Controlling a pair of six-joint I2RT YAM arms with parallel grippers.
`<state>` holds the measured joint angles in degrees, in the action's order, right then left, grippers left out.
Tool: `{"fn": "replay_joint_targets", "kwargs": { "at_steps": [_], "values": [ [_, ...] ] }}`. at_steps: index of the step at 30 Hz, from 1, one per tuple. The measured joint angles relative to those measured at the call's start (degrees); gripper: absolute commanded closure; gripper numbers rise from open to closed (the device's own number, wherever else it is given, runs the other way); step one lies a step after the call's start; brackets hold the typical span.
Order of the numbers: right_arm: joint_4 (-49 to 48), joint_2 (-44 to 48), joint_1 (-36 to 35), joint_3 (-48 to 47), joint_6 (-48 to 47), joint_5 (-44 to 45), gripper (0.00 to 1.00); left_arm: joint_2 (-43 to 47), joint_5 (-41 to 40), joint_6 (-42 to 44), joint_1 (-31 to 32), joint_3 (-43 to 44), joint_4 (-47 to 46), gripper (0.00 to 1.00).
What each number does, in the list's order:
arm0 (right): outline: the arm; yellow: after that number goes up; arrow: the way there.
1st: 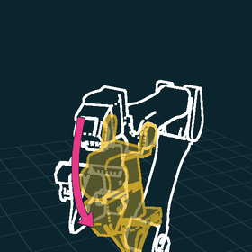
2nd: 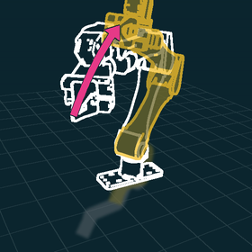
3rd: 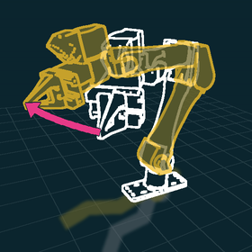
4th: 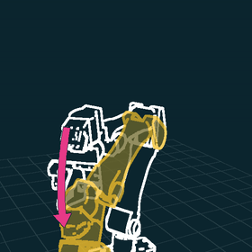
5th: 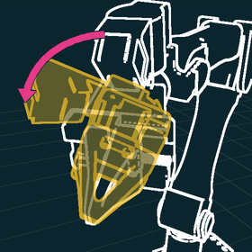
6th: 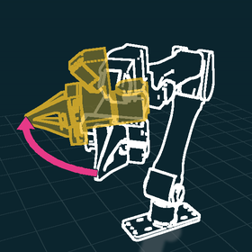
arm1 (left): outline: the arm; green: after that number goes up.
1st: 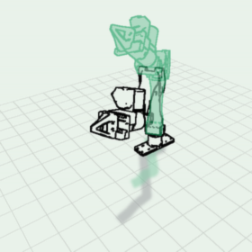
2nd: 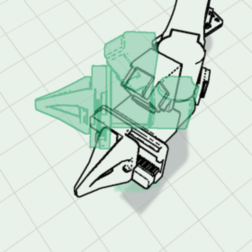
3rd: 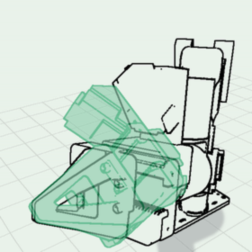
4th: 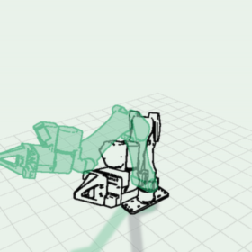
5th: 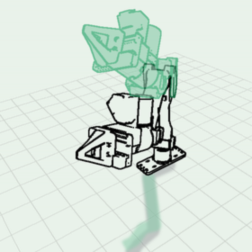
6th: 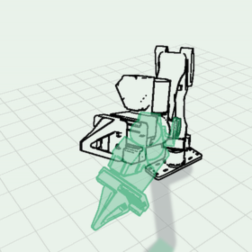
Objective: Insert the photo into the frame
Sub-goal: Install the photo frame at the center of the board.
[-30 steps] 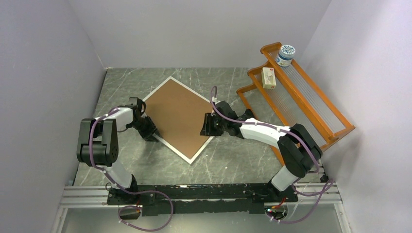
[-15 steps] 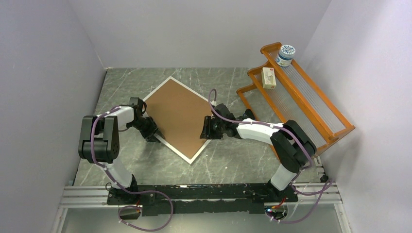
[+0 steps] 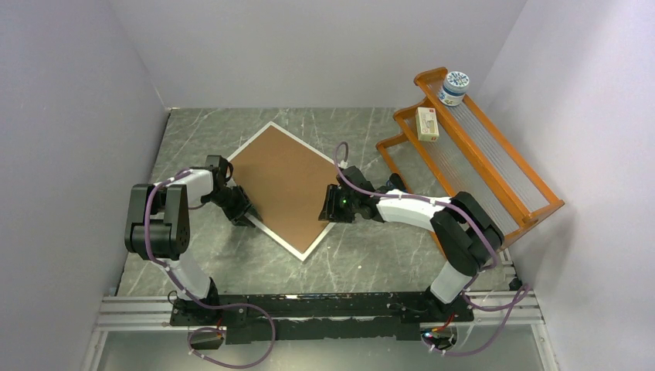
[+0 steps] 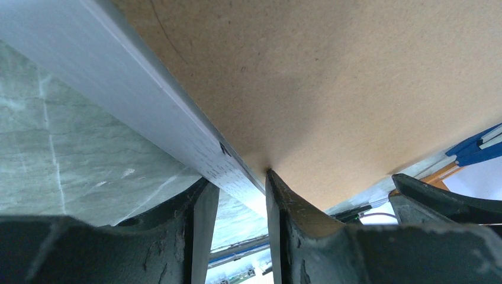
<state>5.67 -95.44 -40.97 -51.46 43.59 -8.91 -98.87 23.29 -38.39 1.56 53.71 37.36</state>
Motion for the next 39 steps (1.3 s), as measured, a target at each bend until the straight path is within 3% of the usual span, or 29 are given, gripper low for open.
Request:
{"fn": "replay_joint_targets", "kwargs": {
  "at_steps": [10, 20, 27, 32, 39],
  "values": [
    [0.98, 0.63, 0.61, 0.87, 2.54, 2.62, 0.51, 0.44, 0.02, 0.07, 0.24, -0.26, -0.52, 0.54],
    [-5.86, 0.83, 2.62, 4.70, 4.68, -0.92, 0.69, 2.56, 1.81, 0.35, 0.57, -2.84, -3.82, 0.48],
    [-17.35, 0.33, 3.08, 9.33, 5.29, -2.86, 0.73, 4.63, 4.96, 1.22, 1.27, -5.77, -7.74, 0.39],
    [-18.84, -1.16, 2.99, 8.52, 4.46, -2.25, 0.79, 6.34, 5.14, 1.81, 3.15, -6.91, -9.40, 0.34],
    [-7.65, -4.59, -1.09, -1.33, 0.07, 6.47, 0.63, 7.17, 3.37, 2.03, 5.99, -7.37, -9.53, 0.36]
  ]
}}
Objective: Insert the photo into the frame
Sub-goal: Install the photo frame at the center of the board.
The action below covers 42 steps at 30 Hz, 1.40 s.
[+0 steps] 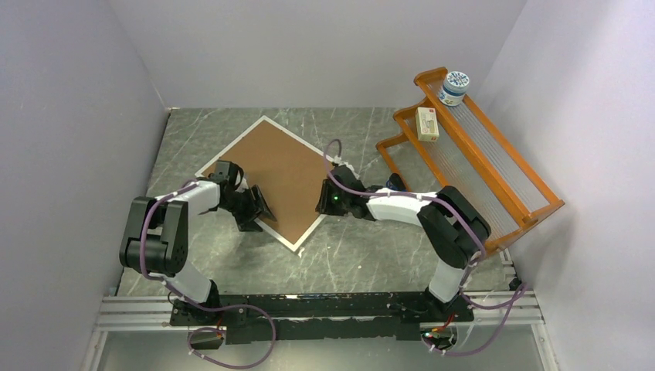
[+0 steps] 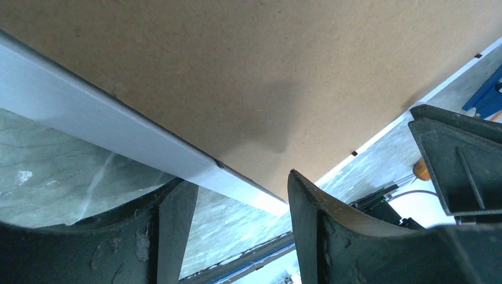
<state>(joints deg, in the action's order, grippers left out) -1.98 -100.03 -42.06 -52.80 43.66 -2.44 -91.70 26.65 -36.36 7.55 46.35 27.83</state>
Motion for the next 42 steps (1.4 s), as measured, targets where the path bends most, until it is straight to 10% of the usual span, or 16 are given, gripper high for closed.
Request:
{"fn": "replay_joint_targets", "kwargs": {
  "at_steps": [12, 28, 42],
  "values": [
    [17.44, -5.75, -5.35, -12.81, -6.25, 19.82, 0.50, -3.82, -4.72, -2.54, 1.70, 5.14, 6.36, 0.34],
    [20.96, -1.11, 9.03, -21.27, -14.91, 9.31, 0.26, -0.22, -15.67, 0.79, -0.48, 13.27, 14.08, 0.16],
    [30.84, -30.93, 16.04, -58.40, -28.30, 3.34, 0.11, -4.17, -8.61, 0.70, -19.02, 13.66, 6.40, 0.06]
  ]
}}
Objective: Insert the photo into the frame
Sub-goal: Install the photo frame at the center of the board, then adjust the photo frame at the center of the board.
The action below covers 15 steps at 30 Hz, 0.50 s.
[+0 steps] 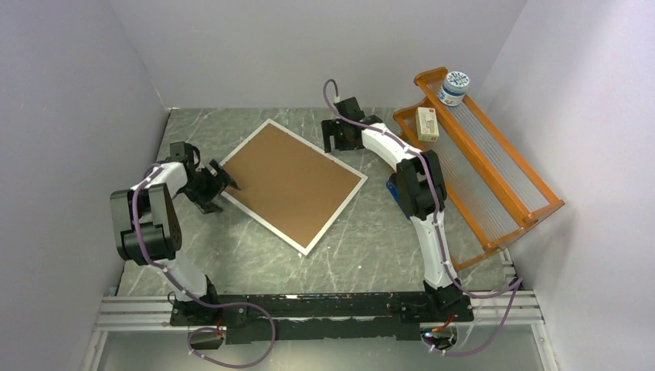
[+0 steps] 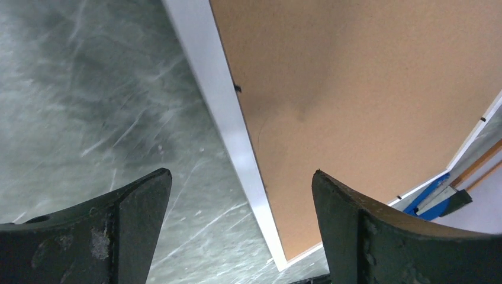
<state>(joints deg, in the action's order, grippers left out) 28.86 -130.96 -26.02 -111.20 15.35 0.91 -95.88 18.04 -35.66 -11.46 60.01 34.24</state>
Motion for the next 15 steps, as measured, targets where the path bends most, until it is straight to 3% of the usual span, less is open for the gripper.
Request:
{"fn": "replay_joint_targets", "kwargs": {
  "at_steps": [6, 10, 15],
  "values": [
    [4.17, -4.74, 1.49, -3.10, -2.49, -7.87, 0.12, -4.68, 5.11, -0.17, -0.59, 0.20, -3.02, 0.07],
    [4.28, -4.63, 1.20, -2.47, -2.45, -13.57, 0.15, -6.82, 9.09, 0.13, -0.90, 1.51, -4.02, 0.14],
    [-0.85, -0.31, 1.68, 7.08, -2.62, -17.33, 0.20, -10.88, 15.04, 2.49, -1.55, 4.74, -3.54, 0.19]
  ]
}}
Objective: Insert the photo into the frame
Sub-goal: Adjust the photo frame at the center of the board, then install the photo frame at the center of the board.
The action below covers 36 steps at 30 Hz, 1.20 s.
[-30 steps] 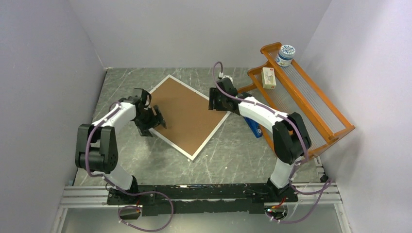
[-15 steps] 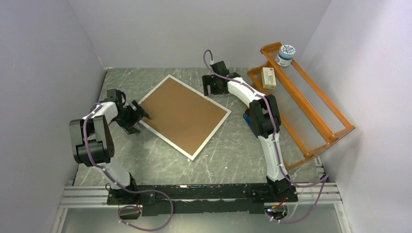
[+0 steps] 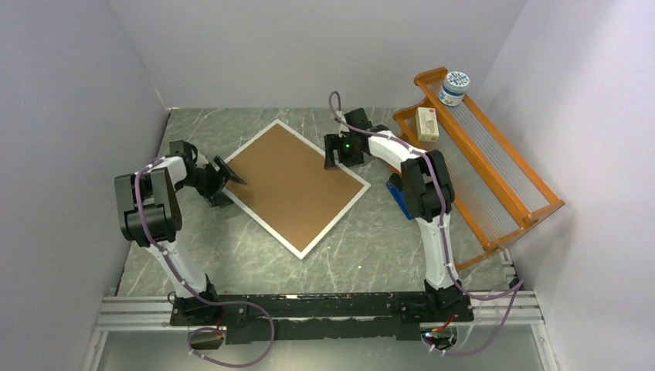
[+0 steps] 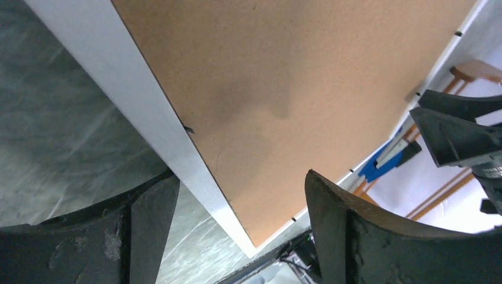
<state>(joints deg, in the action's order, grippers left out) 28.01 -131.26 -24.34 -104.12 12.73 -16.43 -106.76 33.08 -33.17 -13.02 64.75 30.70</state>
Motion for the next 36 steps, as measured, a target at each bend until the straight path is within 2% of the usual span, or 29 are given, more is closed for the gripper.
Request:
{"fn": "replay_joint_targets", "kwargs": {
  "at_steps": [5, 11, 13, 17, 20, 25, 29, 36],
  "values": [
    [-2.43, 7.80, 1.03, 12.26, 1.49, -0.44, 0.24, -2.93, 4.79, 2.45, -0.33, 1.92, -0.09, 0.30],
    [-0.63, 18.36, 0.55, 25.86, 4.44, 1.44, 0.27, -4.92, 7.21, 3.78, 0.83, 2.78, -1.77, 0.43],
    [0.70, 20.90, -0.13, 27.98, 5.64, 3.67, 0.25, -4.96, 7.04, 3.76, 1.99, 2.60, -3.06, 0.44],
    [3.06, 23.89, -2.47, 28.63, 9.09, 10.78, 0.18, -4.66, 6.84, 2.86, 3.69, 1.42, -4.94, 0.35],
    [8.35, 24.87, -4.87, 25.16, 12.35, 19.65, 0.18, -1.99, 3.78, 1.95, 4.52, -0.02, -4.83, 0.29],
    [13.94, 23.98, -9.64, 14.38, 13.03, 26.99, 0.22, 5.40, -1.97, 0.79, 4.85, -5.64, -4.28, 0.38],
    [13.99, 21.09, -16.41, 6.56, 13.00, 25.57, 0.32, 9.51, -2.23, -0.81, 4.70, -10.86, -4.50, 0.48],
    [14.84, 8.96, -25.53, -4.09, 12.76, 18.78, 0.36, 10.21, 4.42, -1.55, 5.42, -17.90, -6.60, 0.50]
  ]
}}
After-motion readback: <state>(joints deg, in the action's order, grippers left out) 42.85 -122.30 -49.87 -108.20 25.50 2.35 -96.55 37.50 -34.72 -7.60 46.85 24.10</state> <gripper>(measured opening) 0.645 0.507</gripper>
